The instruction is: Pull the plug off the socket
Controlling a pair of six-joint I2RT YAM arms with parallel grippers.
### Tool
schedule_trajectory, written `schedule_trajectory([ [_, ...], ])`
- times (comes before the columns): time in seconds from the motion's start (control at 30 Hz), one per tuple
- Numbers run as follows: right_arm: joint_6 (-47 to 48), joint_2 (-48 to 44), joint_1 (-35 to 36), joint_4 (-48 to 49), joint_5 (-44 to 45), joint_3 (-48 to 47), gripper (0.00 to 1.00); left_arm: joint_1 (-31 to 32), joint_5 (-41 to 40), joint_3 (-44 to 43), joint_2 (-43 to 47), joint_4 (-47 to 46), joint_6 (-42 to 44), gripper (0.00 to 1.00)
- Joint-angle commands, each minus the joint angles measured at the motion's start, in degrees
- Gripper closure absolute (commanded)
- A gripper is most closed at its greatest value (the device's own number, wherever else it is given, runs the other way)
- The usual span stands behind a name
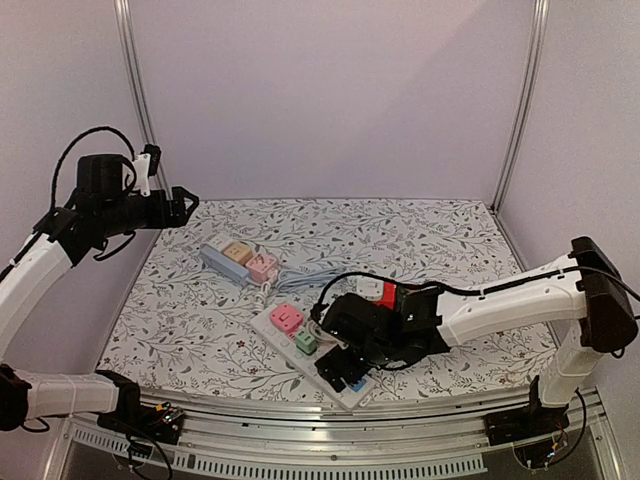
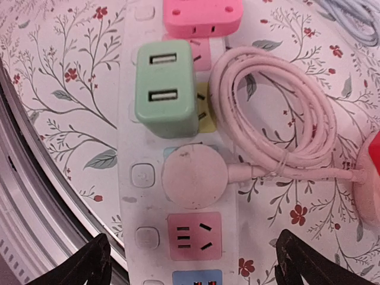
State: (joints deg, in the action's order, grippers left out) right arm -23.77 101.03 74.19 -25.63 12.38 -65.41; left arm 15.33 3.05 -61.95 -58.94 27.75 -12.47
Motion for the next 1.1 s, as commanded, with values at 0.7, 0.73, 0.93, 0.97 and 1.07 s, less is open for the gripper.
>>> schedule_trajectory([
  [0.7, -19.0, -28.5, -21.2, -17.2, 17.6, 12.2, 0.01, 24.8, 6.4, -21.0, -24.6, 1.0, -1.0, 0.00],
  [0.73, -19.6, -28.2, -21.5, -17.2, 17.7, 12.2, 0.01, 24.8, 4.9, -19.5, -23.8, 1.0, -0.5, 0.00],
  [0.93, -19.9, -22.8, -22.8, -16.8, 18.7, 9.7, 0.01, 24.8, 0.6, -15.9, -20.8, 0.7, 0.6, 0.01],
  [0.97, -20.0, -21.3, -22.9, -16.6, 18.7, 9.1, 0.01, 24.8, 0.6, -16.0, -20.3, 0.6, 0.7, 0.01],
  [1.07, -20.2, -17.3, -23.1, -15.3, 18.1, 7.3, 0.01, 24.8, -0.5, -15.3, -18.9, 0.4, 1.0, 0.00],
])
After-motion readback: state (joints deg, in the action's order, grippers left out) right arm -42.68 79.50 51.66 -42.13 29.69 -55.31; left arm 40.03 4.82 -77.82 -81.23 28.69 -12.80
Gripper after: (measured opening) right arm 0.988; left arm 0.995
